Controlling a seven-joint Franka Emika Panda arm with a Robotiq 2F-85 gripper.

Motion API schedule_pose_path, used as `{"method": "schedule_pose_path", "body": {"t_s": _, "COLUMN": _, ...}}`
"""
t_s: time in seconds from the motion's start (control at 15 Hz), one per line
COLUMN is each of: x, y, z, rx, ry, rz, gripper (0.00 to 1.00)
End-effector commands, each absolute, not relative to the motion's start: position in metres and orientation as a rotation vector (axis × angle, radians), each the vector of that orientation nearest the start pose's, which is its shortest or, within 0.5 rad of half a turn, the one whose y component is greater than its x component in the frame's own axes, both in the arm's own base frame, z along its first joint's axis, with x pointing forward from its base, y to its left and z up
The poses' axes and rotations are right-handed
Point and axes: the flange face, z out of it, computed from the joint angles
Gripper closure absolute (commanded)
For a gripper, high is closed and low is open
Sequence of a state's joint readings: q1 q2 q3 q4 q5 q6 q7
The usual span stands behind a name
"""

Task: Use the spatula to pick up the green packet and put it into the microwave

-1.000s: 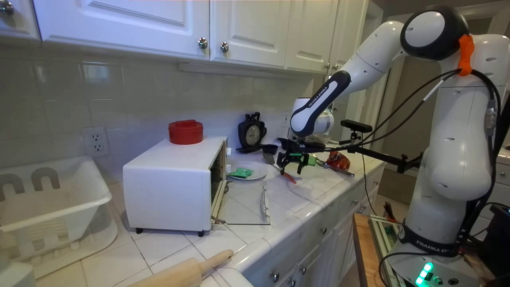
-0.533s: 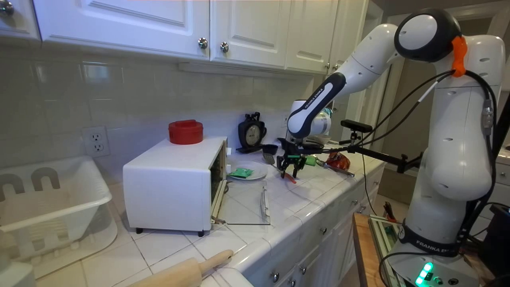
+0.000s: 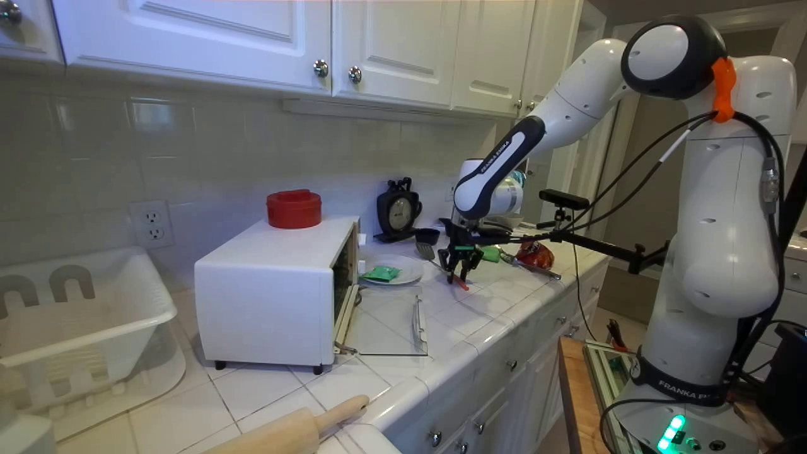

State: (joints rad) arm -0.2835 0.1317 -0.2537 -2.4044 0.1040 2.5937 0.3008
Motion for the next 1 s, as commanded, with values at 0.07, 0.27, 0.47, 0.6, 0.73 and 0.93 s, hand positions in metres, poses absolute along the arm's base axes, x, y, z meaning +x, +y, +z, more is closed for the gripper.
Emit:
{"method": "schedule_pose_path", "body": {"t_s": 0.07, "x": 0.434, "y": -0.264, "z": 0.264, "rx": -2.797, "ry": 1.366, "rz": -0.113, "gripper": 0.97}}
{"method": "schedule_pose_path", "body": {"t_s": 0.27, "x": 0.433, "y": -0.263, "z": 0.265, "rx": -2.811, "ry": 1.345, "rz": -0.109, "gripper": 0.95}}
{"method": "schedule_pose_path", "body": {"t_s": 0.47, "x": 0.427, "y": -0.258, "z": 0.276, "rx": -2.903, "ry": 1.298, "rz": -0.112, "gripper": 0.95}}
{"method": "schedule_pose_path", "body": {"t_s": 0.6, "x": 0.425, "y": -0.252, "z": 0.284, "rx": -3.036, "ry": 1.232, "rz": -0.128, "gripper": 0.95}}
{"method": "schedule_pose_path", "body": {"t_s": 0.73, "x": 0.428, "y": -0.255, "z": 0.291, "rx": -3.171, "ry": 1.160, "rz": -0.132, "gripper": 0.95}}
{"method": "schedule_pose_path", "body": {"t_s": 0.93, "x": 0.431, "y": -0.251, "z": 0.299, "rx": -3.371, "ry": 1.029, "rz": -0.121, "gripper": 0.95}}
